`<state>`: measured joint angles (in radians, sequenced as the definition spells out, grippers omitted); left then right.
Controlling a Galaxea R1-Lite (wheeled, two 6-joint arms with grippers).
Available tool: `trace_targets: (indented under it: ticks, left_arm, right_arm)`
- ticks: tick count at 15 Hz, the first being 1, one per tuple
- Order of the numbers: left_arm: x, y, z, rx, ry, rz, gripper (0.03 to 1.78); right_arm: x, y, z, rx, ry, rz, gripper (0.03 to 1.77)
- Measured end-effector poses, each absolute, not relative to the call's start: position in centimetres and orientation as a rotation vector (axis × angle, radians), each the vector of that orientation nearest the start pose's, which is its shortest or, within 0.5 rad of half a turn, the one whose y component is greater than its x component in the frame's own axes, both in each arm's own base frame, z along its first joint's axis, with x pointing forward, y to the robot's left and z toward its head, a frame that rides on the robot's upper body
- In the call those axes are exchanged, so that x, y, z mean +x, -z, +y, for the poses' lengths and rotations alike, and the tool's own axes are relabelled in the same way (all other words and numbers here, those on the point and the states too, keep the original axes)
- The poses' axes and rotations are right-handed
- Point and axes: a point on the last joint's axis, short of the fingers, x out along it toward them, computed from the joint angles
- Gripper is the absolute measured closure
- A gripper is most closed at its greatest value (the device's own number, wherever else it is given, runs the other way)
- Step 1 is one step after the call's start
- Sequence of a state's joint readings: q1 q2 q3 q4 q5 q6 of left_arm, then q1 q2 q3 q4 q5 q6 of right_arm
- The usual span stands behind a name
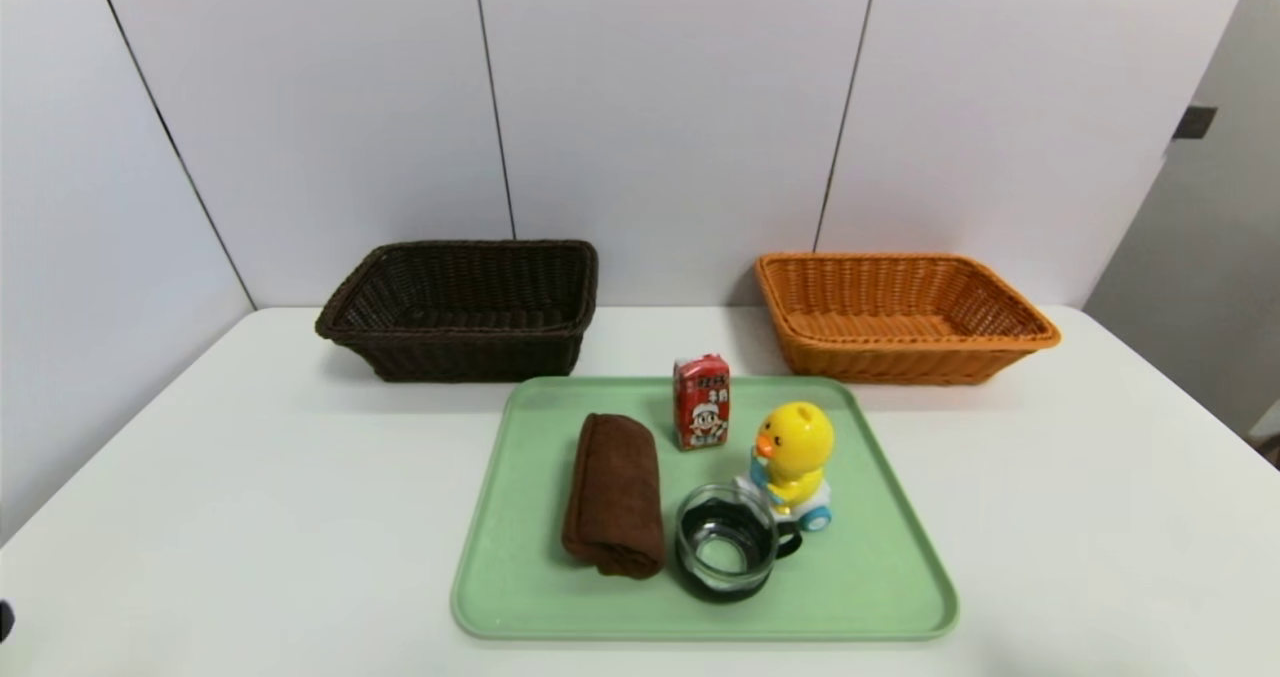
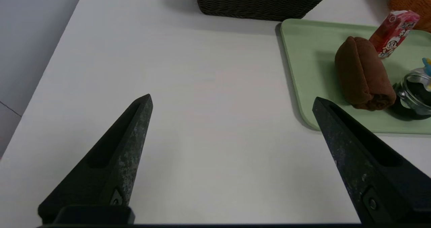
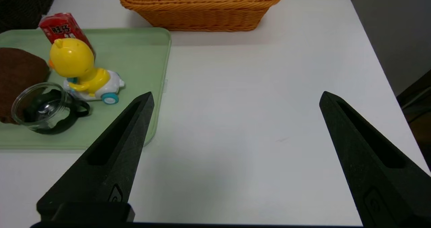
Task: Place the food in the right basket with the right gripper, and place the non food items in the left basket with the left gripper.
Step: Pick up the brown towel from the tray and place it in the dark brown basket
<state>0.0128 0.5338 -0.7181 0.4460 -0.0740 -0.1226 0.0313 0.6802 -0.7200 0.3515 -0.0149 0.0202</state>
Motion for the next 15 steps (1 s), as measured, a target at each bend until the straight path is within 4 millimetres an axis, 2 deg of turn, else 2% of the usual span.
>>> trace_targets:
  ticks: [4,8,11,15]
  left_arm:
    - [6.5,-26.4,-0.1,-0.138,0.041,0.409,0.12]
    - [13.7,-27.5,-1.0,-0.145,0.089,0.549,0.12]
    - [17.7,-27.9,-3.5,-0.219,0.139,0.639,0.12]
    - [20.8,-27.8,-9.2,-0.26,0.138,0.75,0.12]
  right_arm:
    - [8.9,-26.6,0.3,0.009,-0.013,0.43,0.1]
    - [13.3,-27.6,0.4,0.007,-0.013,0.539,0.1]
    - [15.7,-27.6,0.6,0.003,-0.024,0.587,0.1]
    - [18.1,-27.1,1.5,-0.01,-0.063,0.652,0.1]
